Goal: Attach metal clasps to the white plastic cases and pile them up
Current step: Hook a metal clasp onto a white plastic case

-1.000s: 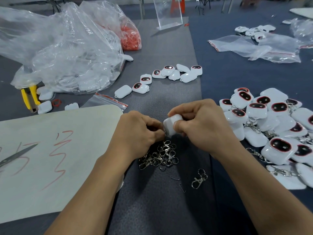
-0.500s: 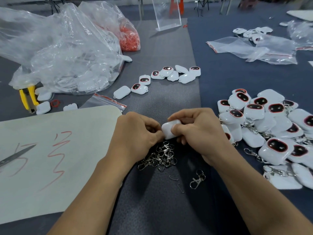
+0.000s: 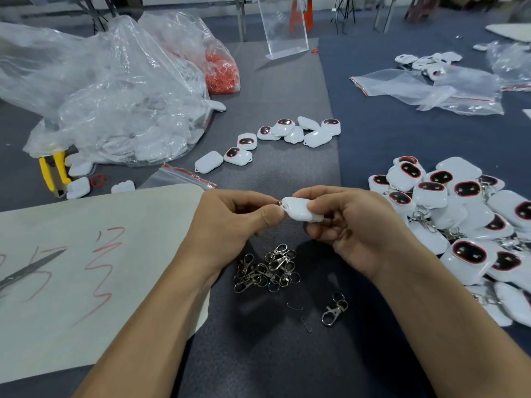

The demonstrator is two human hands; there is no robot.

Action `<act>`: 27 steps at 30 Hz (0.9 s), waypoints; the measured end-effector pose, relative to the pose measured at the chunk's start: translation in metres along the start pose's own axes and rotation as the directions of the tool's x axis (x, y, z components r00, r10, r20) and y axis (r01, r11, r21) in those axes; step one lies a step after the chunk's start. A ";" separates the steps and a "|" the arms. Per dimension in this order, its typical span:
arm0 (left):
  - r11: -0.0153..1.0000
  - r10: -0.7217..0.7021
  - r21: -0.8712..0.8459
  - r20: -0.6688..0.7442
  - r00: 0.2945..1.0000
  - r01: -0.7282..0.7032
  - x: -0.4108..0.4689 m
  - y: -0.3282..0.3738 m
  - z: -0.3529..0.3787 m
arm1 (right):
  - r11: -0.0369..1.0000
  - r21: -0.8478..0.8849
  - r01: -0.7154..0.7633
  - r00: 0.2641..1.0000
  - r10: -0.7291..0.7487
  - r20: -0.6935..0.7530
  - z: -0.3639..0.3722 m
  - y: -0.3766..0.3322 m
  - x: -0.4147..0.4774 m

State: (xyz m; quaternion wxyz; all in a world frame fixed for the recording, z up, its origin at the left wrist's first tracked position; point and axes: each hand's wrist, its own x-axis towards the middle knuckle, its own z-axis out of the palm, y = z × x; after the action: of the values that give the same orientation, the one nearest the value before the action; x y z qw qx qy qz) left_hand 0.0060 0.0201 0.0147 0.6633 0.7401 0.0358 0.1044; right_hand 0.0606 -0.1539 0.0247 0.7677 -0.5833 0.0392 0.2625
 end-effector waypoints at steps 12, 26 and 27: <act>0.759 0.214 0.600 0.138 0.967 -0.254 -0.003 0.003 -0.006 | 0.990 -0.075 0.121 0.991 -0.124 -0.043 0.003 0.004 0.000; 0.999 -0.023 -0.040 -0.084 0.996 0.020 -0.006 0.003 0.016 | 0.982 0.171 0.076 0.997 -0.072 -0.026 0.005 0.001 -0.003; 1.000 0.017 0.017 -0.092 0.996 -0.015 -0.006 0.002 0.014 | 0.983 0.158 0.092 0.996 -0.088 -0.033 0.004 0.001 -0.003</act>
State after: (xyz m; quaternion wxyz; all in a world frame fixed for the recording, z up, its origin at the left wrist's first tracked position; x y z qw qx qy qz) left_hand 0.0033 0.0049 0.0150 0.6542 0.7401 0.0612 0.1433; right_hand 0.0568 -0.1509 0.0260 0.8222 -0.5249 0.0438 0.2159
